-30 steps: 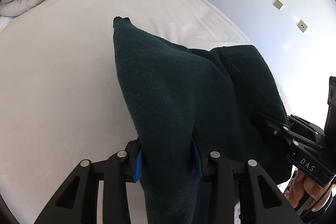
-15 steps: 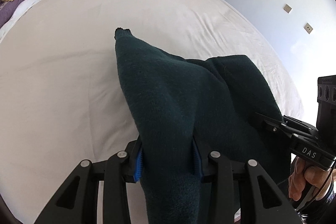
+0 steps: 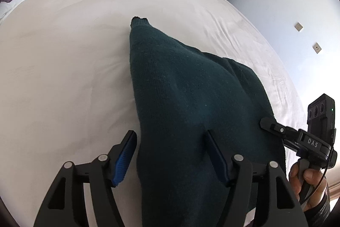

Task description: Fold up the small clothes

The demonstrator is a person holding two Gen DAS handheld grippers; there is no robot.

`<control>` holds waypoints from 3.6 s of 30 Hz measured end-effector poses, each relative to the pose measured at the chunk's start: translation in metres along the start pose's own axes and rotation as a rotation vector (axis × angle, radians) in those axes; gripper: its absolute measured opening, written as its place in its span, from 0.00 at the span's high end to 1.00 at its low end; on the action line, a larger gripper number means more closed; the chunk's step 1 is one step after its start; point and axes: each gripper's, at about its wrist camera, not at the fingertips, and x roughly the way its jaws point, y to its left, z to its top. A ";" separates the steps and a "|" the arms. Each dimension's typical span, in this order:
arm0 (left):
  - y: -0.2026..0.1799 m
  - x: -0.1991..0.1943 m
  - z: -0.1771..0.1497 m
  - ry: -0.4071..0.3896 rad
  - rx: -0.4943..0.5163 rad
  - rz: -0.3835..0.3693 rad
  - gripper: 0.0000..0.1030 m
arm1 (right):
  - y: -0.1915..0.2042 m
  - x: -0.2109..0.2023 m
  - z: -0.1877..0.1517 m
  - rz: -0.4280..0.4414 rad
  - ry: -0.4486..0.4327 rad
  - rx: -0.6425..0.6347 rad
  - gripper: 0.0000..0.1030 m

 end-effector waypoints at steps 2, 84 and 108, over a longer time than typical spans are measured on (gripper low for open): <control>-0.002 -0.011 -0.004 -0.033 0.001 0.014 0.33 | -0.001 -0.012 0.006 -0.034 -0.044 0.003 0.53; -0.043 -0.116 -0.074 -0.237 0.086 0.340 0.00 | 0.111 -0.142 -0.089 -0.523 -0.355 -0.311 0.00; -0.043 -0.112 -0.075 -0.229 0.092 0.338 0.00 | 0.110 -0.134 -0.091 -0.524 -0.344 -0.302 0.00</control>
